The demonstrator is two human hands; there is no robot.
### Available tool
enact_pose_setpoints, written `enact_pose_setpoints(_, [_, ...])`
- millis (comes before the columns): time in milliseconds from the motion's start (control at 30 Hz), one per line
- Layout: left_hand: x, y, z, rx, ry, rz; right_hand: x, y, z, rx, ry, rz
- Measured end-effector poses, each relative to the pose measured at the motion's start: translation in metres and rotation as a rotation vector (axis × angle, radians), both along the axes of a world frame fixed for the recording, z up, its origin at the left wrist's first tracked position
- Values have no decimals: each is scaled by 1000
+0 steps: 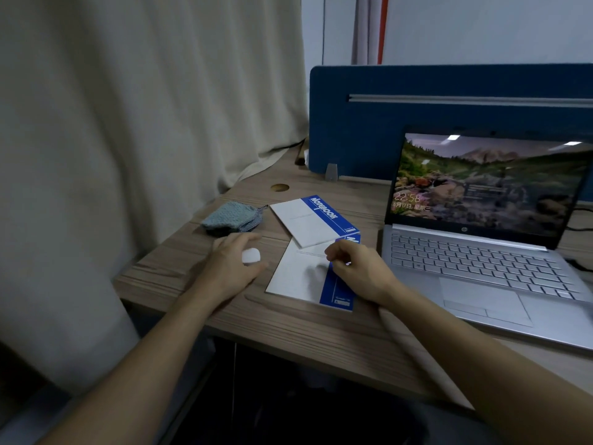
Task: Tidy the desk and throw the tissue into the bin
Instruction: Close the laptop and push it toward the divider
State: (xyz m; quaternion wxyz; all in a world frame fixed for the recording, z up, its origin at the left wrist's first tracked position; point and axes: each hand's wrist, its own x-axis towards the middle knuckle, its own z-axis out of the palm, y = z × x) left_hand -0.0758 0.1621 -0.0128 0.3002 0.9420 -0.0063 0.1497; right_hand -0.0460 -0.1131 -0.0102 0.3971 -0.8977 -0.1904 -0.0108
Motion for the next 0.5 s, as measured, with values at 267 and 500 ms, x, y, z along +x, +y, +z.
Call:
enact_pose_setpoints(267, [5, -76, 19, -23, 3, -184, -21, -52, 13, -33, -39, -95])
enact_pose_setpoints(500, [10, -160, 15, -76, 16, -421, -40, -125, 19, -57, -102, -253])
